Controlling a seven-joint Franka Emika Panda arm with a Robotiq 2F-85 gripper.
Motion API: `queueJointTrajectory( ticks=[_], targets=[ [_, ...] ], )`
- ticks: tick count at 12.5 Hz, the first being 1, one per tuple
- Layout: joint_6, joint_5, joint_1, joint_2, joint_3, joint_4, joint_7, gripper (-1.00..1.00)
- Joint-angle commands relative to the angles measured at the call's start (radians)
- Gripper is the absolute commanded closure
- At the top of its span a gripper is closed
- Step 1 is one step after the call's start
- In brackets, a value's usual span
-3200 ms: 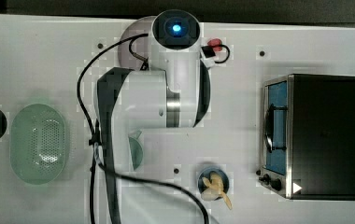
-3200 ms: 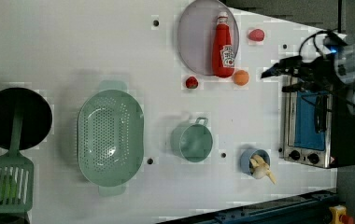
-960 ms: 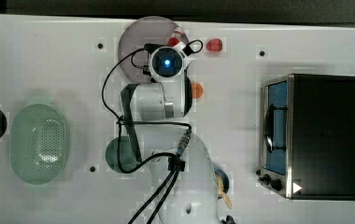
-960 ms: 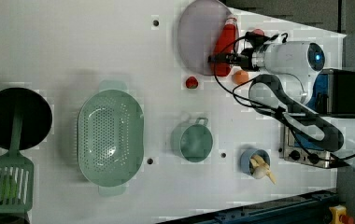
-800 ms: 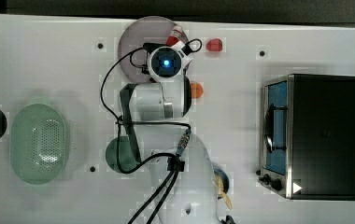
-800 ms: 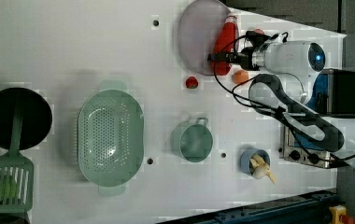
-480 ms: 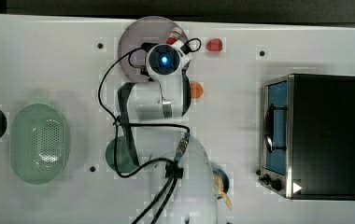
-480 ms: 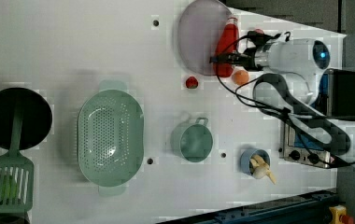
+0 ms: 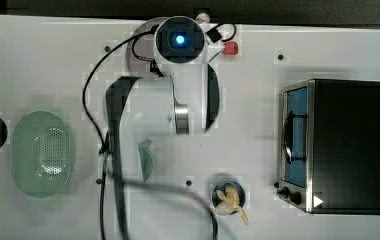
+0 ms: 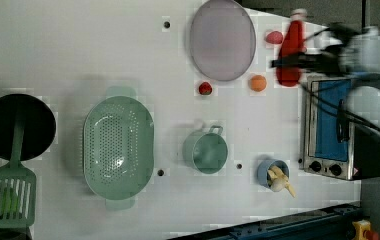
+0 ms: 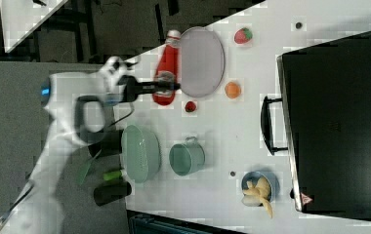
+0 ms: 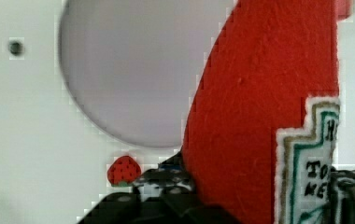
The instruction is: Pick ketchup from plate and place it on table.
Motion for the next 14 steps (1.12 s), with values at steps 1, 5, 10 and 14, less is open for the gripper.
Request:
queueJointTrajectory(
  ticks=[1, 5, 10, 14],
  targets=[
    [-0.058, 0.033, -0.037, -0.143, -0.016, -0.069, 0.027, -0.30],
    [-0.046, 0.050, -0.051, -0.318, -0.056, -0.314, 0.047, -0.30],
    [0.088, 0.050, -0.049, -0.344, -0.073, -0.533, 0.153, -0.30],
    [0.271, 0.050, -0.048, -0.199, -0.073, -0.572, 0.168, -0.30]
  ],
)
